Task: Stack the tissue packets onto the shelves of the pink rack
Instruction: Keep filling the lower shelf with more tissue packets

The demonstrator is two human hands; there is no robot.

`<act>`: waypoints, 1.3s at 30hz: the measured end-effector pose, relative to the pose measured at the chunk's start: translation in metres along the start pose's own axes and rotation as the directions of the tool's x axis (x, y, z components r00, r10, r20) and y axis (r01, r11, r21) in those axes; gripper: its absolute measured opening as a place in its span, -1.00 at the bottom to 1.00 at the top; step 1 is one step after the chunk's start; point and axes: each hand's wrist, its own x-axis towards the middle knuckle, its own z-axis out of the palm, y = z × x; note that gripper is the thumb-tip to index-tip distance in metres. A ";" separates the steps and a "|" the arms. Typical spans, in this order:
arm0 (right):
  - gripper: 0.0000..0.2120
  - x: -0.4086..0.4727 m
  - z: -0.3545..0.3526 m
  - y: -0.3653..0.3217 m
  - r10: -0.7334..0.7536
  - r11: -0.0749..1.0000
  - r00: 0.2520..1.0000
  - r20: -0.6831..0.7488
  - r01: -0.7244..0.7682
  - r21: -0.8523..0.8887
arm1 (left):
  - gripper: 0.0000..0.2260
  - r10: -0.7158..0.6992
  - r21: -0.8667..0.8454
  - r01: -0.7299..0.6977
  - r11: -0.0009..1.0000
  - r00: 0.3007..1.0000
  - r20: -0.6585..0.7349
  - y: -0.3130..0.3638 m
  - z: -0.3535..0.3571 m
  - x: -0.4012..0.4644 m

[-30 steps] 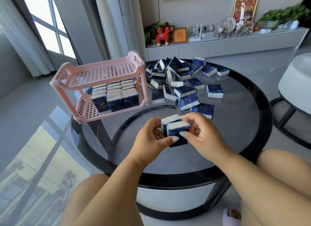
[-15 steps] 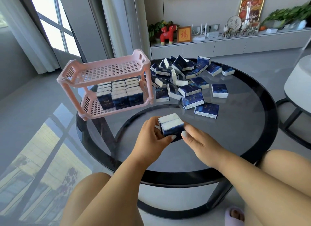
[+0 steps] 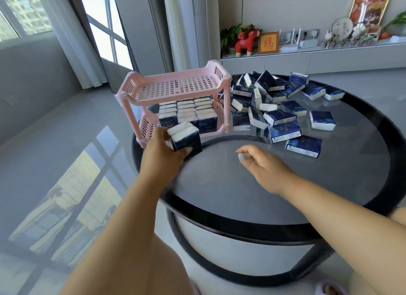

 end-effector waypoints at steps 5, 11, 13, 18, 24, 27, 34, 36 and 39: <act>-0.66 0.021 0.021 -0.001 -0.048 0.990 0.996 -0.069 0.038 -0.133 | -0.50 0.025 0.179 -0.017 0.984 0.999 -0.044 -0.008 -0.020 0.029; -0.72 0.024 0.027 0.007 -0.115 0.969 0.986 -0.117 0.086 -0.230 | -0.52 0.051 0.238 -0.048 0.970 0.999 -0.005 -0.017 -0.020 0.059; -0.71 0.025 0.027 0.008 -0.117 0.966 0.986 -0.118 0.086 -0.244 | -0.52 0.036 0.255 -0.032 0.966 0.999 -0.010 -0.019 -0.019 0.069; -0.68 0.026 0.029 0.008 -0.125 0.960 0.985 -0.120 0.089 -0.265 | -0.52 0.035 0.284 -0.035 0.958 0.999 0.006 -0.022 -0.014 0.086; -0.70 0.026 0.029 0.009 -0.142 0.959 0.981 -0.131 0.104 -0.262 | -0.49 0.017 0.387 -0.024 0.922 1.000 0.021 -0.029 -0.007 0.096; -0.70 0.027 0.029 0.009 -0.147 0.958 0.980 -0.132 0.107 -0.267 | -0.44 0.011 0.423 -0.024 0.906 0.999 0.034 -0.031 -0.003 0.097; -0.73 0.029 0.030 0.011 -0.158 0.957 0.977 -0.144 0.116 -0.265 | -0.30 -0.004 0.511 -0.052 0.858 0.994 0.108 -0.034 0.002 0.097; -0.72 0.029 0.030 0.011 -0.160 0.957 0.976 -0.145 0.117 -0.265 | -0.27 -0.015 0.488 -0.044 0.872 0.993 0.118 -0.033 0.003 0.097; -0.70 0.028 0.030 0.010 -0.153 0.959 0.978 -0.140 0.112 -0.261 | -0.27 -0.040 0.408 -0.007 0.913 0.993 0.108 -0.034 0.004 0.097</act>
